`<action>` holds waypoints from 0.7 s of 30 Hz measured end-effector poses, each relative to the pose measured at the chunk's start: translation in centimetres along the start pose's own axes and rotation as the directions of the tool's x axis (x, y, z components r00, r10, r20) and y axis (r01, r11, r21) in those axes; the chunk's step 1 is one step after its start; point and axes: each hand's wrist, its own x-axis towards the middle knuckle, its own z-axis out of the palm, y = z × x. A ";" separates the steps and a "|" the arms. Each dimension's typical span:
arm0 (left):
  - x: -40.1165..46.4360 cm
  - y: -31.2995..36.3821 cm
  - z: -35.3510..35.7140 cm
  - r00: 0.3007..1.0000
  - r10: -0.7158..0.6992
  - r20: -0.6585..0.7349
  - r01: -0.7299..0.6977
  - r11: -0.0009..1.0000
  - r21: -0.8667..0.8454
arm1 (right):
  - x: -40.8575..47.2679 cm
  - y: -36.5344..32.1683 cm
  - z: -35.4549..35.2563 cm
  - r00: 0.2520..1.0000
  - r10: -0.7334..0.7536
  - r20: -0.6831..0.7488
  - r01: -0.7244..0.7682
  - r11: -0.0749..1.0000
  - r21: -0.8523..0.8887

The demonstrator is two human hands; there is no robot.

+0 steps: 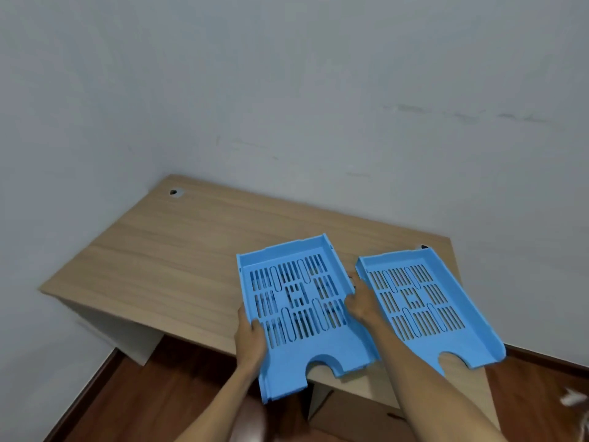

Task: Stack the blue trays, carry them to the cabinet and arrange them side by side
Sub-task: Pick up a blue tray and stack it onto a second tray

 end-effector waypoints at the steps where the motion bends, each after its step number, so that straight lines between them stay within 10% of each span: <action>1: -0.3 -0.1 0.3 1.000 -0.002 -0.015 0.002 1.000 0.007 | 0.0 0.4 0.2 1.000 0.008 -0.007 -0.009 1.000 -0.009; 21: 4.0 -1.0 -0.5 0.993 0.066 0.096 -0.080 0.986 0.147 | 1.7 1.9 2.1 0.997 0.037 0.070 -0.041 0.998 0.052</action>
